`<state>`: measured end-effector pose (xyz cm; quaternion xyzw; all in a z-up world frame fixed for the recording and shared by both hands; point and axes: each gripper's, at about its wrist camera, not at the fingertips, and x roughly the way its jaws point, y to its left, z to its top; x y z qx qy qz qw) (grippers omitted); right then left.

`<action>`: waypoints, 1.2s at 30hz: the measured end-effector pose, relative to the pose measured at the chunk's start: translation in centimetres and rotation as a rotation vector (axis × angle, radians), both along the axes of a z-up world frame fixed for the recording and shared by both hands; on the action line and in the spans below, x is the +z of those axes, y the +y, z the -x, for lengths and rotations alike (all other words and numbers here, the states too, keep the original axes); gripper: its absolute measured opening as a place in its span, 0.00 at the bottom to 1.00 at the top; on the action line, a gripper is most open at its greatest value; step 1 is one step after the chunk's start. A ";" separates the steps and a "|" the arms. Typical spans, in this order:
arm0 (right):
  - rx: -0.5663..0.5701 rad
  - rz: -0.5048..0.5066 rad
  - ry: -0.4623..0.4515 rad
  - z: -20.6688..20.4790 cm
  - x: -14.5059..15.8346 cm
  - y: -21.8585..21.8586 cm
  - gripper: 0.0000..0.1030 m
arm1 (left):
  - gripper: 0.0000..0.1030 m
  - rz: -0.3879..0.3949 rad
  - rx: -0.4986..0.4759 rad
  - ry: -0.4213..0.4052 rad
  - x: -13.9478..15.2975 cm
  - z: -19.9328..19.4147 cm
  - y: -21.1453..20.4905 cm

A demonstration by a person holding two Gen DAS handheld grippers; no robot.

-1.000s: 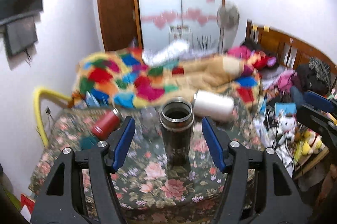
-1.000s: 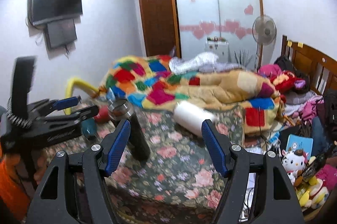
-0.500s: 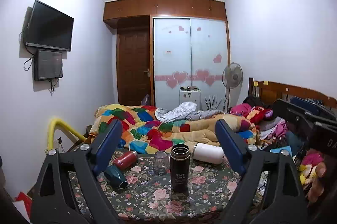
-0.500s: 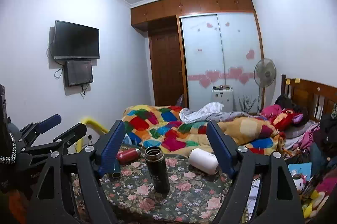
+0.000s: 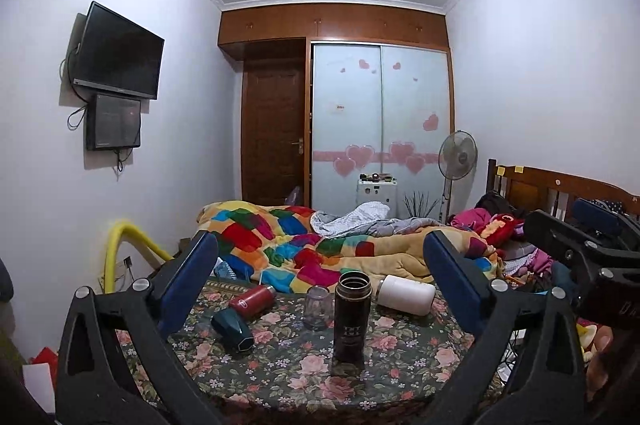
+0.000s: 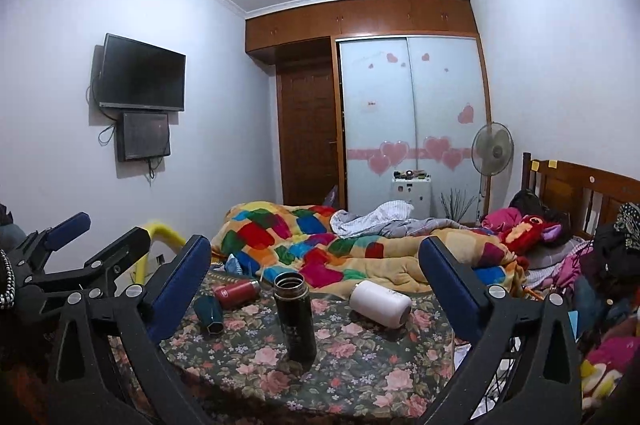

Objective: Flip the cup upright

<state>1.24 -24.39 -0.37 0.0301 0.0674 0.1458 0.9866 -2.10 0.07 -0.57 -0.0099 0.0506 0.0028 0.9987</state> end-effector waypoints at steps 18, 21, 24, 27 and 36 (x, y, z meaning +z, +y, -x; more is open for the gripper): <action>-0.003 0.000 0.005 0.6 -0.1 -0.3 1.00 | 1.00 0.006 0.011 0.011 -0.4 0.0 0.2; -0.002 0.001 0.006 0.6 -0.1 -0.3 1.00 | 1.00 0.008 0.012 0.017 -0.6 -0.2 0.2; -0.001 0.002 0.008 0.6 -0.1 -0.2 1.00 | 1.00 0.011 0.011 0.023 -0.7 -0.3 0.4; 0.000 0.003 0.013 0.6 -0.2 -0.1 1.00 | 1.00 0.014 0.013 0.026 -0.8 -0.5 0.5; 0.001 0.004 0.014 0.6 -0.1 -0.1 1.00 | 1.00 0.015 0.011 0.029 -0.9 -0.6 0.5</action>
